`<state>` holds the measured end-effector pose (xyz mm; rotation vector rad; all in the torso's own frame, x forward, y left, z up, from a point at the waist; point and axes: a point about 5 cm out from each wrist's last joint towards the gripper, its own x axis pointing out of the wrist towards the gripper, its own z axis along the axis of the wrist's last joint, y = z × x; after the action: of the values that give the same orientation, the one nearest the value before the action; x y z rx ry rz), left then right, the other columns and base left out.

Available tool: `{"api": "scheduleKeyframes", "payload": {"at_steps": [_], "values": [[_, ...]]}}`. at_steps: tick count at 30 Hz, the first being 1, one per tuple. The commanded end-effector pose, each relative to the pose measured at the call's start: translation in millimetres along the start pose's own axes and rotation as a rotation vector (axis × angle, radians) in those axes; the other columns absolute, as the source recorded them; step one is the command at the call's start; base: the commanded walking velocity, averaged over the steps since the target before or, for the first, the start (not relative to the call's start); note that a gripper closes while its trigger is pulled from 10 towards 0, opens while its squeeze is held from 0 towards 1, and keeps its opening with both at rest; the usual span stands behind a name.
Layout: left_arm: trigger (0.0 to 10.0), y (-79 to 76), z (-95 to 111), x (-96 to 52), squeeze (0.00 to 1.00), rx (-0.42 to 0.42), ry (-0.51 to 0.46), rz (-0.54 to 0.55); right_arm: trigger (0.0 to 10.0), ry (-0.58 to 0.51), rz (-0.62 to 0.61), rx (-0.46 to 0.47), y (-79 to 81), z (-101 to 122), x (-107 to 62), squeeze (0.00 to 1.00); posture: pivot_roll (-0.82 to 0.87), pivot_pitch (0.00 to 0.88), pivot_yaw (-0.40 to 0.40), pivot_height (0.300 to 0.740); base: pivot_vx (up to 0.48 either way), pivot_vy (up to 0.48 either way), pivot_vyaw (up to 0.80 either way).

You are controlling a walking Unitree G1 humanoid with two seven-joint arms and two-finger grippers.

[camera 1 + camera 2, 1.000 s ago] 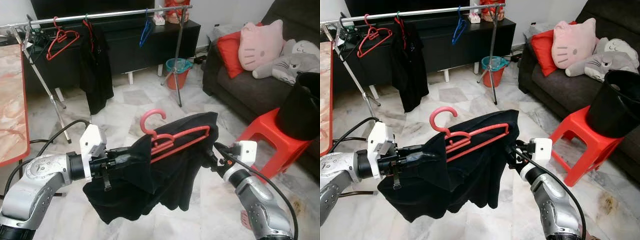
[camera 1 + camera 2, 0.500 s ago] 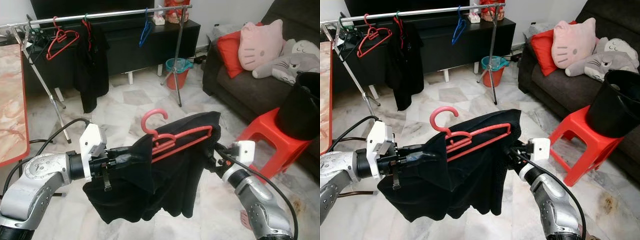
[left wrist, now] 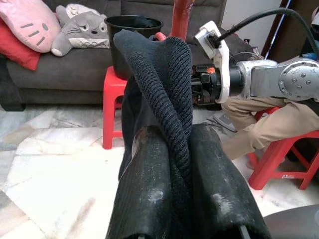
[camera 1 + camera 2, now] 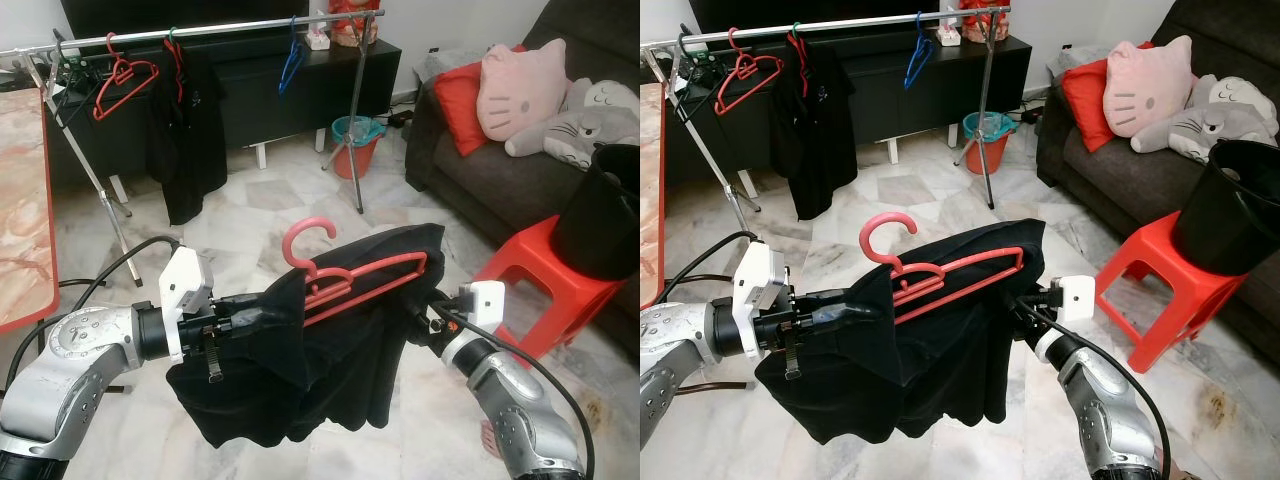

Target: Hang hanger

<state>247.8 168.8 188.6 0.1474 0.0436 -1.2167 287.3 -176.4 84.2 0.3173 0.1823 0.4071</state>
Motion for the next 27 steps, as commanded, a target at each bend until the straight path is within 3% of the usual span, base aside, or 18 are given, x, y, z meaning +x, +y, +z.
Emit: {"api": "scheduleKeyframes", "payload": {"at_steps": [1, 22, 27], "values": [[10.0, -3.0, 7.9, -2.0, 0.00, 0.028, -0.018, -0.019, 0.0, -0.017, -0.027, -0.011, -5.8, 5.2, 0.3, 0.00, 0.04, 0.046, -0.073, 0.740, 0.000, 0.000, 0.00], [10.0, -11.8, -2.0, -8.2, 0.00, 0.010, 0.060, -0.070, 0.0, 0.000, -0.054, -0.042, -9.4, 4.2, 1.9, 0.00, 0.04, 0.046, -0.073, 0.740, 0.000, 0.000, 0.00], [10.0, -15.8, -10.5, -10.7, 0.00, 0.012, 0.144, -0.104, 0.0, 0.001, -0.045, -0.055, -8.2, 4.2, 2.5, 0.00, 0.04, 0.046, -0.073, 0.740, 0.000, 0.000, 0.00]]}}
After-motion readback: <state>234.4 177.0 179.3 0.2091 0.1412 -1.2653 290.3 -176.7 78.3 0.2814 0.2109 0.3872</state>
